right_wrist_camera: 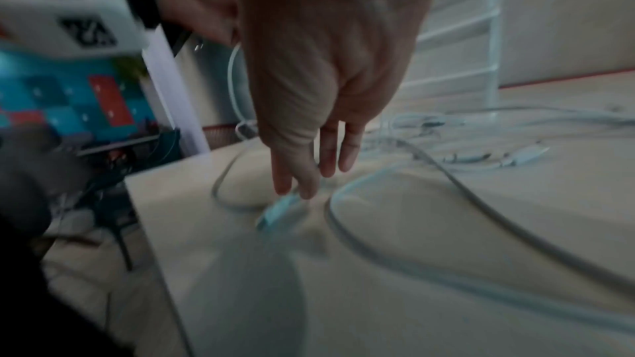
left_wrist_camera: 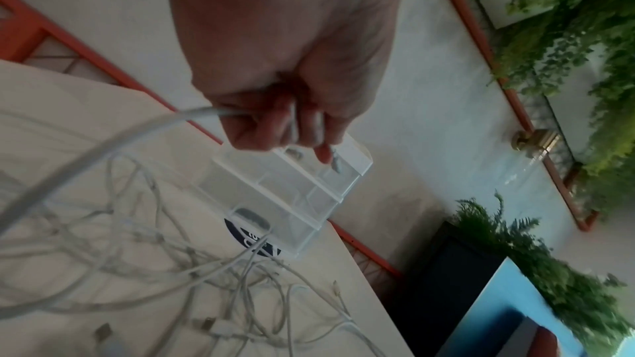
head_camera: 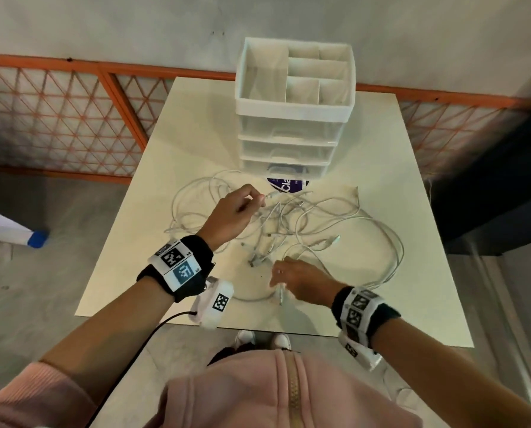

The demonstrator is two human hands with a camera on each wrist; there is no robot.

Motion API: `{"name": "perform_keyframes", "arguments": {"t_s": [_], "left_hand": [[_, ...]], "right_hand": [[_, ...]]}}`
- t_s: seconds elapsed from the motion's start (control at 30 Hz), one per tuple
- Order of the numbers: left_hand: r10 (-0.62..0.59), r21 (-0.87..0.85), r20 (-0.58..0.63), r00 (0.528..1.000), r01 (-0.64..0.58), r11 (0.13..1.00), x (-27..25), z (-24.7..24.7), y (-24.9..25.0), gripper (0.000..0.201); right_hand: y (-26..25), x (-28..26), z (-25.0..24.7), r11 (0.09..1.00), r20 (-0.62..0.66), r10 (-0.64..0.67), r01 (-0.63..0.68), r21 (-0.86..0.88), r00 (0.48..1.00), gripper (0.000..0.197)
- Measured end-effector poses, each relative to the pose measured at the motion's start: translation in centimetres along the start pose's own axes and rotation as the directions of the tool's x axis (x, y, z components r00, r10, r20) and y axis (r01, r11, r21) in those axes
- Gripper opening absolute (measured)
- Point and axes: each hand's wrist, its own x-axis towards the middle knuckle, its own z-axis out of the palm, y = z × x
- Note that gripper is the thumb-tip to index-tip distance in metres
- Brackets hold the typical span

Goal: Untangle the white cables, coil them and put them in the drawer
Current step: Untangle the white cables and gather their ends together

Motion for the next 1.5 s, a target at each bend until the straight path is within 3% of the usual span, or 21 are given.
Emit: {"name": "perform_keyframes", "arguments": {"t_s": [0.13,0.2,0.27,0.33,0.43,0.5,0.6,0.83,1.03,1.1,1.17,1.27,1.4,1.47,1.5], "left_hand": [[-0.06,-0.135,0.135,0.989,0.079,0.988,-0.7,-0.3,0.1,0.019],[-0.09,-0.157,0.195,0.977,0.122,0.98,-1.1,-0.5,-0.3,0.021],[-0.102,-0.187,0.218,0.971,0.144,0.972,-1.3,-0.5,-0.8,0.015],[-0.103,-0.22,0.221,0.97,0.152,0.963,-1.5,-0.3,-1.3,0.011],[-0.084,-0.273,0.191,0.978,0.135,0.952,-1.6,0.0,-1.2,0.011],[-0.073,-0.324,0.155,0.985,0.12,0.938,-1.4,0.3,-0.8,0.014],[-0.08,-0.357,0.075,0.994,0.102,0.929,-0.9,0.7,0.1,0.02],[-0.023,-0.53,0.044,0.999,0.042,0.847,-0.5,1.1,1.7,0.015],[0.056,-0.578,0.098,0.994,0.011,0.816,-0.4,1.2,2.8,0.012],[0.08,-0.587,0.064,0.995,-0.028,0.809,0.1,0.9,3.1,0.014],[0.086,-0.622,-0.047,0.995,-0.097,0.777,0.7,-0.3,3.3,0.017],[0.069,-0.689,-0.202,0.977,-0.192,0.699,1.6,-3.4,3.0,0.018],[-0.073,-0.736,-0.421,0.904,-0.294,0.61,2.2,-7.0,1.9,0.019],[-0.131,-0.711,-0.486,0.864,-0.303,0.635,2.3,-7.8,1.6,0.022],[-0.132,-0.701,-0.478,0.868,-0.287,0.653,2.2,-7.8,1.7,0.022]], "right_hand": [[0.9,0.3,0.8,0.977,-0.064,-0.068,0.054,-0.206,0.996,0.042],[1.5,0.4,-0.6,0.986,-0.116,-0.048,0.029,-0.162,0.992,0.029],[2.0,0.4,-3.1,1.0,-0.194,0.022,-0.026,-0.018,0.981,0.013],[2.2,0.1,-5.7,0.977,-0.282,0.146,-0.093,0.193,0.948,0.012],[1.8,0.1,-9.4,0.91,-0.419,0.273,-0.09,0.406,0.866,0.016],[0.9,0.3,-11.5,0.831,-0.434,0.365,-0.077,0.551,0.824,0.017],[0.1,1.0,-13.0,0.724,-0.415,0.424,-0.026,0.689,0.805,0.014],[-0.3,1.0,-13.9,0.501,-0.294,0.425,0.047,0.864,0.856,0.027],[-0.1,1.0,-14.1,0.384,-0.204,0.346,0.06,0.921,0.916,0.029],[-0.4,0.8,-14.1,0.439,-0.163,0.284,0.023,0.898,0.945,0.023],[-0.3,0.0,-13.7,0.554,-0.116,0.249,-0.043,0.832,0.961,0.021],[1.7,-2.4,-13.2,0.605,-0.089,0.304,-0.12,0.787,0.948,0.034],[6.7,-6.5,-12.7,0.67,-0.07,0.527,-0.364,0.646,0.847,0.045],[8.5,-8.0,-12.6,0.697,-0.093,0.597,-0.458,0.551,0.797,0.046],[8.9,-8.3,-12.7,0.706,-0.111,0.609,-0.474,0.526,0.785,0.045]]}}
